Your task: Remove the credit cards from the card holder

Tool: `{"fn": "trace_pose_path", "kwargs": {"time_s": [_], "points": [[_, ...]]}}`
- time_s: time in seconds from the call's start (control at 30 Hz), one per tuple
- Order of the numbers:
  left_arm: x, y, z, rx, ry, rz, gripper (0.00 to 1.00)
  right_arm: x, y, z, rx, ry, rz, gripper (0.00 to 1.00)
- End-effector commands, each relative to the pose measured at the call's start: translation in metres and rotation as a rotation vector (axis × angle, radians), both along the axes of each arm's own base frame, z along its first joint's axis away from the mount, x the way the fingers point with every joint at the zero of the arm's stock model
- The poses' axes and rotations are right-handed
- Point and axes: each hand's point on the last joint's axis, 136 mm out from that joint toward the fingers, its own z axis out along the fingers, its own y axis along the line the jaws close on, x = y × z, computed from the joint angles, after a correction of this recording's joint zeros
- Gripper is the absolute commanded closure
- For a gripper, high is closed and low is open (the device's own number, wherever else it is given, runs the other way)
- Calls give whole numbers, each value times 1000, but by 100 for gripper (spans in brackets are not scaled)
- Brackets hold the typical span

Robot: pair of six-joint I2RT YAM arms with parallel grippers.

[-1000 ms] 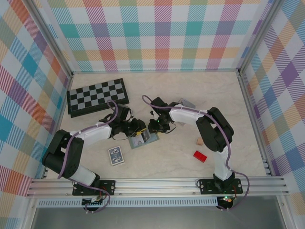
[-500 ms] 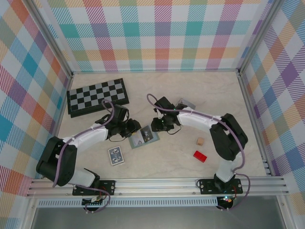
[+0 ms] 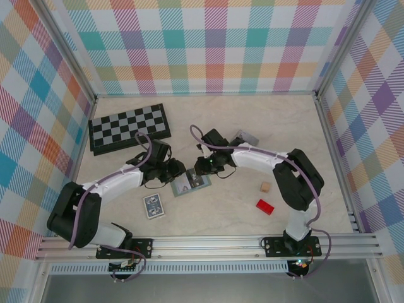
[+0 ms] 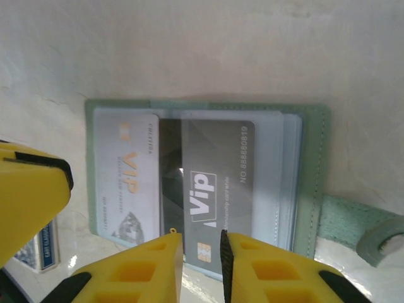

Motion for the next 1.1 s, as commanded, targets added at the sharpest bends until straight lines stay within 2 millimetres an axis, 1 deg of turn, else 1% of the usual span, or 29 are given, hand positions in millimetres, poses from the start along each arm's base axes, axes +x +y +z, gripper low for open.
{"fn": "trace_pose_path", "kwargs": {"time_s": [0.0,0.03,0.2,0.37,0.63,0.73,0.97,1.07], "points": [[2,-16,0,-35,7,-36,79,3,5,0,-23,17,2,79],[3,-17,-2,-34,14,-29,81,3,3,-4,-39,25,-3,80],[8,-18,-10,-53,20,6,81,7,-4,-20,-107,53,-50,81],[10,-18,-18,-52,42,23,82,11,-6,-31,-138,66,-83,80],[15,-17,-32,-46,76,24,81,7,-15,-51,-213,114,-95,80],[16,-18,-35,-47,85,0,81,5,-16,-54,-224,121,-97,80],[17,-5,-37,-9,90,-4,80,5,-17,-57,-227,129,-94,80],[17,-10,-38,-43,87,-24,80,5,-15,-57,-221,130,-91,80]]}}
